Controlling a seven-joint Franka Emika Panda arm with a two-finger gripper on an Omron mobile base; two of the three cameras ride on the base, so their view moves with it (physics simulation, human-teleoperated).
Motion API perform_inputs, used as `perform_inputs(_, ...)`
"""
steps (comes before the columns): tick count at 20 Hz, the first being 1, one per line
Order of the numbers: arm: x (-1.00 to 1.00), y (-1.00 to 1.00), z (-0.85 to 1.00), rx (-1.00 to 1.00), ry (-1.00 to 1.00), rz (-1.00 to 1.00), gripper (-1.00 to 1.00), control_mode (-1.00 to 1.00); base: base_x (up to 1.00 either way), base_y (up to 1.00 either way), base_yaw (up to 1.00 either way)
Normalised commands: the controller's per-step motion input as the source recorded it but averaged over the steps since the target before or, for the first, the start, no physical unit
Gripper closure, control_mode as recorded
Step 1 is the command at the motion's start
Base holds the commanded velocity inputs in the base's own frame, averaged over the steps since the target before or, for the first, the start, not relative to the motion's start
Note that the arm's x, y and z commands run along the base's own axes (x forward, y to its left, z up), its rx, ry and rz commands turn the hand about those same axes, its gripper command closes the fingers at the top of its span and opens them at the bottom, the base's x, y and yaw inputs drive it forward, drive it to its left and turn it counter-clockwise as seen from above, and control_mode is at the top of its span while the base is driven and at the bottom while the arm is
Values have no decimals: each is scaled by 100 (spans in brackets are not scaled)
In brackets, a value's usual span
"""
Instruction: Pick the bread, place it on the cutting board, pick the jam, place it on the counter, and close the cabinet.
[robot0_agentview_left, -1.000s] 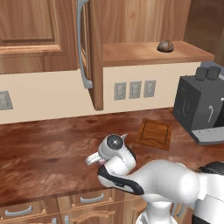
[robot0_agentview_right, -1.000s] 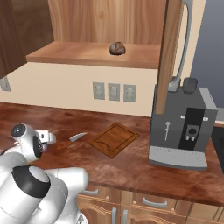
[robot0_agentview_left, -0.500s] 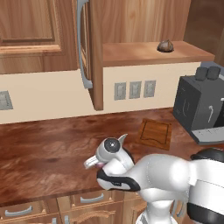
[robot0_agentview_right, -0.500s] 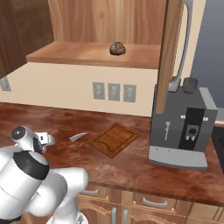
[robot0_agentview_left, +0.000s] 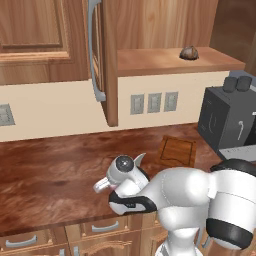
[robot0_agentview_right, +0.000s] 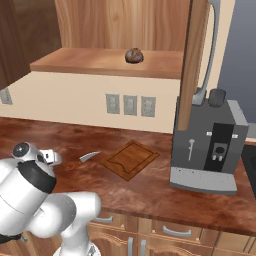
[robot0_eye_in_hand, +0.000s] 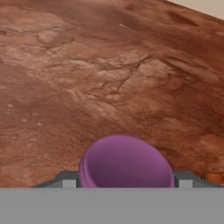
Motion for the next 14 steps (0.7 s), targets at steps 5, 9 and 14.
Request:
perform_inputs(5,0,0,0,0,0,3,-100,-100,0,0,0)
perform_inputs(9,0,0,0,0,0,0,-100,-100,0,0,0)
perform_inputs(14,0,0,0,0,0,0,-100,-100,0,0,0)
